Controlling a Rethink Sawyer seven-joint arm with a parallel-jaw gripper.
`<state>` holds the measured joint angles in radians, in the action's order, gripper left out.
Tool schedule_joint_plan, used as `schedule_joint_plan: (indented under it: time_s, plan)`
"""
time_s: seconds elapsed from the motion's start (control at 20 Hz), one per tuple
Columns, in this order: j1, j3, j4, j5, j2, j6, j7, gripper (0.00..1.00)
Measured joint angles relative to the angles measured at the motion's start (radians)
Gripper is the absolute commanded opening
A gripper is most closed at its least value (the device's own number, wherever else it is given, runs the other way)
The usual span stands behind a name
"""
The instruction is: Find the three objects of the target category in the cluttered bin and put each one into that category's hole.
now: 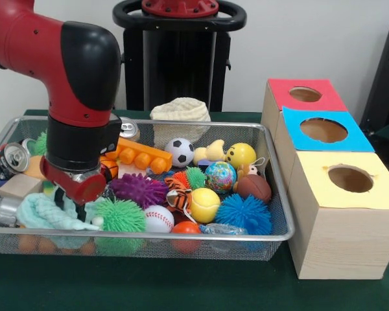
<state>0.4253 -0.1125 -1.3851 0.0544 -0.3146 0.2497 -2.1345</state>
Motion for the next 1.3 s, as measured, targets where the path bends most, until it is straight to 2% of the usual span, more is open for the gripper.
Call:
schedule_joint_plan:
  time_s: [1.05, 1.3]
  plan:
    - [-0.048, -0.005, -0.073, -0.219, -0.008, -0.015, 0.000, 1.00]
    - [-0.048, -0.005, -0.088, -0.249, -0.009, -0.035, 0.000, 1.00]
